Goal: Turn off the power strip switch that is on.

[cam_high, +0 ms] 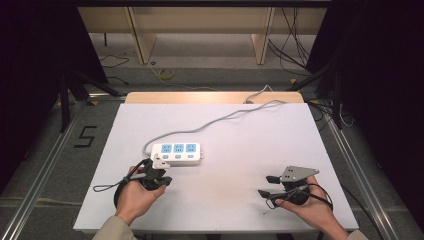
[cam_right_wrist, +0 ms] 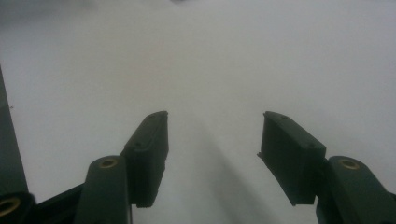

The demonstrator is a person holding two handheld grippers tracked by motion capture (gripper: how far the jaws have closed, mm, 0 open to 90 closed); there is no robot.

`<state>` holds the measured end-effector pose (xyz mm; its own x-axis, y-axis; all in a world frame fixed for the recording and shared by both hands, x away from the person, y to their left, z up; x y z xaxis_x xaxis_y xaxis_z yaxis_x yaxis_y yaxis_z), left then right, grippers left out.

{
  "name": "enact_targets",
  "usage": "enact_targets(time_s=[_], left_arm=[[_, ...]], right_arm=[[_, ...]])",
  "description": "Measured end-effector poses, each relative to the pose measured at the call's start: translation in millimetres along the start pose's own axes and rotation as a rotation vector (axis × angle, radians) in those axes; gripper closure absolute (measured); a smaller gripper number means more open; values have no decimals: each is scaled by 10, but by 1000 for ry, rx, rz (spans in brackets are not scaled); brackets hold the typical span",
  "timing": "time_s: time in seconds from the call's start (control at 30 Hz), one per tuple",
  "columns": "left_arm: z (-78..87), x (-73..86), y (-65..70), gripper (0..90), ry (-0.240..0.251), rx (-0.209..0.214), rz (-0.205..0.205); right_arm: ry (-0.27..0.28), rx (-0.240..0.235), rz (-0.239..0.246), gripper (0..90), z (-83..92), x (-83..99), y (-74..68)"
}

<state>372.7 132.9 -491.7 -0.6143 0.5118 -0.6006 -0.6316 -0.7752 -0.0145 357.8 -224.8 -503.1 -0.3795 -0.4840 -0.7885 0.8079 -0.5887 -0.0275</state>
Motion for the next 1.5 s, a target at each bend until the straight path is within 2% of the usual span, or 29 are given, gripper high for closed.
enact_targets(time_s=[0.2, 0.57, 1.0, 1.5], left_arm=[[-17, -40, -19, 899, 4, -4, 18], [-47, -142, -39, 899, -2, -10, 23], [-68, -257, -54, 899, 6, -9, 48], [-103, -363, -67, 899, -3, -9, 40]], right_arm=[[1, -1, -1, 423, 5, -5, -2], [-1, -1, 0, 421, 2, -7, -9], [0, -2, 1, 419, 5, -12, -12], [3, 1, -1, 416, 14, -15, -8]])
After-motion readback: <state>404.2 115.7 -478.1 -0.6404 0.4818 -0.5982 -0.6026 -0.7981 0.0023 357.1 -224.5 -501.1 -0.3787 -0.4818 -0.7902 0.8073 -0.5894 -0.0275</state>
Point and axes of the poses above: each handheld gripper's, and its own axes: z roughly backward along the jaws, x roughly out of its underside, y roughly to its right, the point moved 6 cm from there along -z, roughly forward along the jaws, and after that the axes turned 2 degrees about y, right-handed, at the moved point
